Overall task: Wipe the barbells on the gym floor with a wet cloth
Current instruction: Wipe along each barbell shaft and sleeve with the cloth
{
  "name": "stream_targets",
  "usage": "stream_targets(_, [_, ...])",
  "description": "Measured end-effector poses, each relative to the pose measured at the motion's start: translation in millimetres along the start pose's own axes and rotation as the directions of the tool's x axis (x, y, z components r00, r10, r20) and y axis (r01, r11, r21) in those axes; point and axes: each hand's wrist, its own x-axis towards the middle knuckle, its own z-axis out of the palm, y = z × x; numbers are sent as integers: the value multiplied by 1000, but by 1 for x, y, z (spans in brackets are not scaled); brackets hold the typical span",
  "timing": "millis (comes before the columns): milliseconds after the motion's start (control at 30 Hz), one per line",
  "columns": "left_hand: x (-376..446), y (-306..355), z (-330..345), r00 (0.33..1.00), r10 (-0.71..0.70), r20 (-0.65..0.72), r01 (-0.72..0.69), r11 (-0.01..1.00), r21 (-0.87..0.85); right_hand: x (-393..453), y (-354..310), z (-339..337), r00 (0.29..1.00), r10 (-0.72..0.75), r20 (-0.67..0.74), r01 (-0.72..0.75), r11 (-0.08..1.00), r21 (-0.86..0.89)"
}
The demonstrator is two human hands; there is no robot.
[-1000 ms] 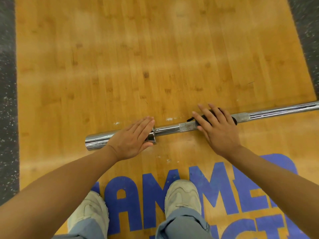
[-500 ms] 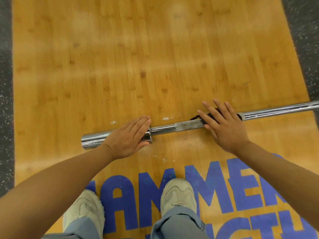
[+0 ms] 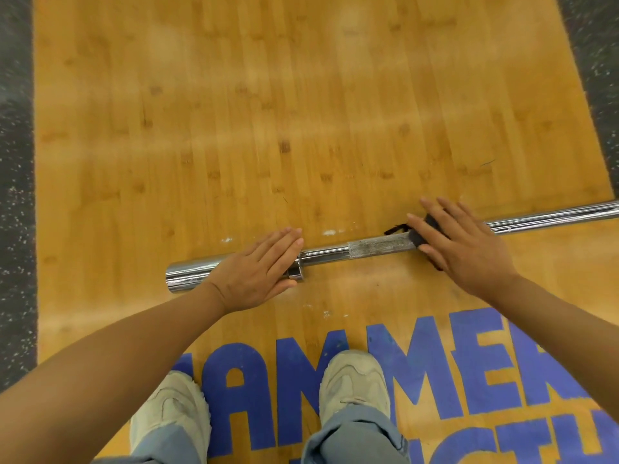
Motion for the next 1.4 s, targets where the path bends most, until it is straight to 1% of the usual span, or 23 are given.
stream_targets(67, [0,1,1,1000,14,-3,-14,999,35,0,-9,3,993,118,-29,-119,993,-17])
stream_targets(133, [-1,1,2,1000,26,-2,-26,998,60,7,-40,5,958,271,-97,-271,962,16])
stream_targets(200, [-1,1,2,1000,28,-8,-28,998,64,23,-74,8,941,309,-135,-302,951,73])
stream_targets(300, [-1,0,3,999,47,-18,-46,998,48,42,-103,8,975,183,-128,-171,980,101])
stream_targets(400, [-5,-2,4,996,85,-7,-84,995,49,35,-74,9,994,-59,-94,61,998,24])
stream_targets(433, [-5,-2,4,996,93,-4,-93,994,50,27,-55,10,991,-88,-96,88,996,-11])
stream_targets(500, [-6,-3,5,995,95,-4,-95,994,49,9,-16,10,992,-32,-120,25,998,-56])
stream_targets(567, [-5,-1,5,996,87,-1,-87,995,44,-6,-2,10,989,65,-134,-73,996,-60])
stream_targets(667, [-4,-1,5,997,81,4,-81,995,55,1,-30,18,943,232,-237,-245,969,-28])
stream_targets(733, [-4,0,5,997,75,7,-75,996,52,17,-57,19,923,278,-266,-282,959,23])
stream_targets(800, [-4,-1,5,998,68,13,-69,997,33,31,-77,20,940,227,-257,-225,974,38])
stream_targets(867, [-4,-1,4,998,62,16,-62,998,7,36,-77,20,965,99,-242,-98,995,17])
stream_targets(933, [-4,-2,3,999,50,16,-50,999,-17,32,-56,17,975,-94,-201,86,995,-50])
stream_targets(967, [-4,-2,3,999,46,16,-46,999,-28,28,-42,15,970,-160,-183,149,986,-73])
stream_targets(1000, [-4,-2,2,999,43,16,-42,998,-40,22,-26,14,967,-183,-177,171,982,-83])
stream_targets(1067, [-2,-1,1,999,34,12,-33,998,-61,11,-4,12,978,-116,-172,106,992,-69])
stream_targets(1133, [-1,-1,1,1000,27,9,-26,997,-69,5,-9,15,975,46,-219,-58,997,-46])
stream_targets(1167, [-1,0,1,1000,27,10,-26,997,-67,7,-23,17,950,171,-262,-185,982,-28])
stream_targets(1233, [-2,1,1,1000,27,10,-27,998,-55,20,-61,22,845,420,-332,-425,903,63])
stream_targets(1267, [-2,1,1,1000,29,9,-28,998,-50,29,-80,23,808,484,-337,-474,873,117])
stream_targets(1300, [-3,1,1,999,31,11,-31,998,-47,37,-97,23,811,490,-321,-468,871,148])
stream_targets(1333, [-3,1,1,999,35,14,-34,998,-48,42,-107,22,847,441,-297,-414,897,154])
stream_targets(1400, [-3,1,0,999,38,12,-37,998,-57,40,-101,19,934,236,-268,-216,971,101])
